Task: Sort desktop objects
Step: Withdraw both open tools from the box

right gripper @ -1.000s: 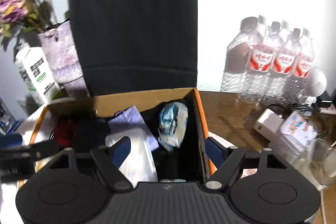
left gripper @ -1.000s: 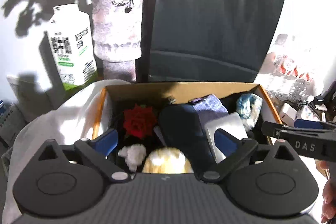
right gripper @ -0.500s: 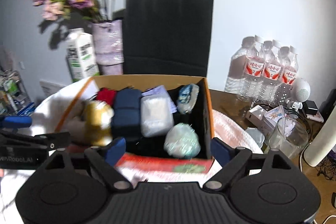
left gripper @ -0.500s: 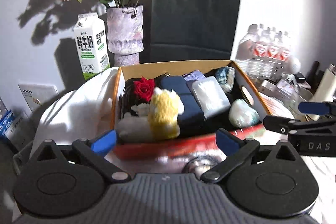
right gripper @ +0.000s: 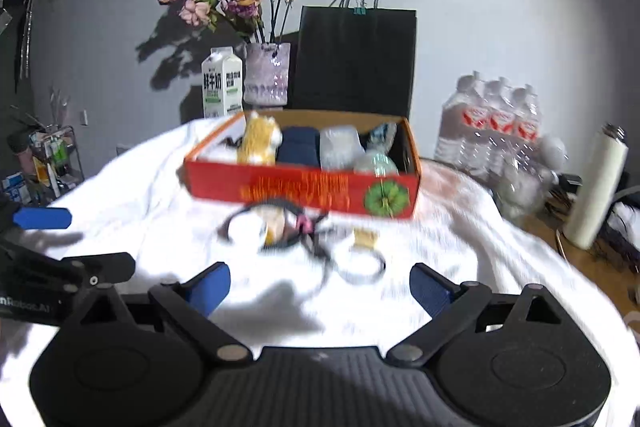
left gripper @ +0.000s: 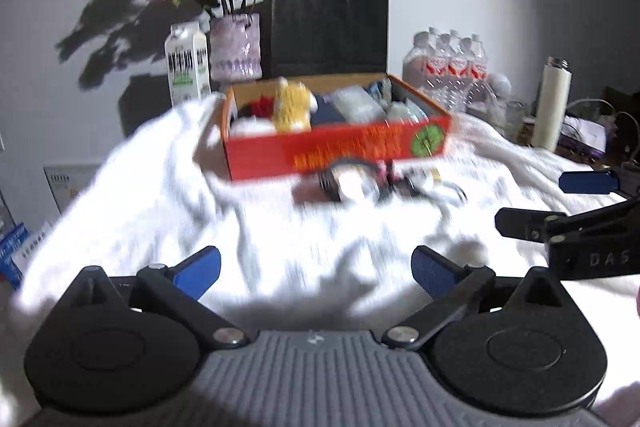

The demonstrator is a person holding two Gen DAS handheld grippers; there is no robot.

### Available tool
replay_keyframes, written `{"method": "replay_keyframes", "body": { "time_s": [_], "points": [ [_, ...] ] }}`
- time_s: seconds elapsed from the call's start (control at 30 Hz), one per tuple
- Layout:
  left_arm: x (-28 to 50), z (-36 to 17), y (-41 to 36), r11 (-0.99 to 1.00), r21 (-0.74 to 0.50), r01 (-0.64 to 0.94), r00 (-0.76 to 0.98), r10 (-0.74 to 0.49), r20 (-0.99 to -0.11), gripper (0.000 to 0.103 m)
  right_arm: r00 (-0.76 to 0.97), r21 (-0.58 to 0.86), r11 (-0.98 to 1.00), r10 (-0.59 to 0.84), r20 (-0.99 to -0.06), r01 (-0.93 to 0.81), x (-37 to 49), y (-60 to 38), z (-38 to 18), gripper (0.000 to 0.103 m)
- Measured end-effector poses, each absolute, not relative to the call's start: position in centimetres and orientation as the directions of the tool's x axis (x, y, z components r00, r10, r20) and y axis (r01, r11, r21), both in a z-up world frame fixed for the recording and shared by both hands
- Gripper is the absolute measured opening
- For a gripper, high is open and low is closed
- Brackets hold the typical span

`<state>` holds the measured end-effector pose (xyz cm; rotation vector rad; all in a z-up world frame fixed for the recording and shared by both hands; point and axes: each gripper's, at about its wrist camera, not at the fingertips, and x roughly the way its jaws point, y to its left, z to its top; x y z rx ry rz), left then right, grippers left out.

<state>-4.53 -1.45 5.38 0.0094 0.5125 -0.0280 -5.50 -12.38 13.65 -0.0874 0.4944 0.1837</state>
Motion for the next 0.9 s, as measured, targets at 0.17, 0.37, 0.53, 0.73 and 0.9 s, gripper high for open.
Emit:
{"method": "replay_keyframes", "body": {
  "time_s": [0.17,0.37,0.53,0.73,0.9],
  "points": [
    [-7.2,0.9,-1.8,0.998,-0.009,0.056,0.869,-0.054,-0.491,0.103,0.886,-0.091,0.971,0.161,-0.435,-0.221,-9.8,-11.2,9.6,0.095],
    [-7.5,-0.3,-1.4,1.000,-0.017,0.025,0.855,-0.030,-0.518,0.103,0.878,-0.086,0.983,0.106,-0.467,-0.165,-12.2,-11.1,7.0,0.096],
    [-7.6,-0.8,-1.6,1.000,-0.015,0.011,0.847,-0.018,-0.531,0.103,0.875,-0.077,0.983,0.112,-0.471,-0.167,-12.5,-11.3,6.6,0.100],
    [-7.3,-0.9,-1.5,0.999,-0.034,0.009,0.842,-0.026,-0.539,0.103,0.860,-0.024,0.986,0.133,-0.492,-0.166,-12.2,-11.7,6.3,0.100],
    [-7.3,-0.9,-1.5,0.999,-0.031,0.011,0.843,-0.025,-0.537,0.103,0.851,-0.002,0.987,0.135,-0.507,-0.158,-11.9,-11.9,6.2,0.100]
  ]
}}
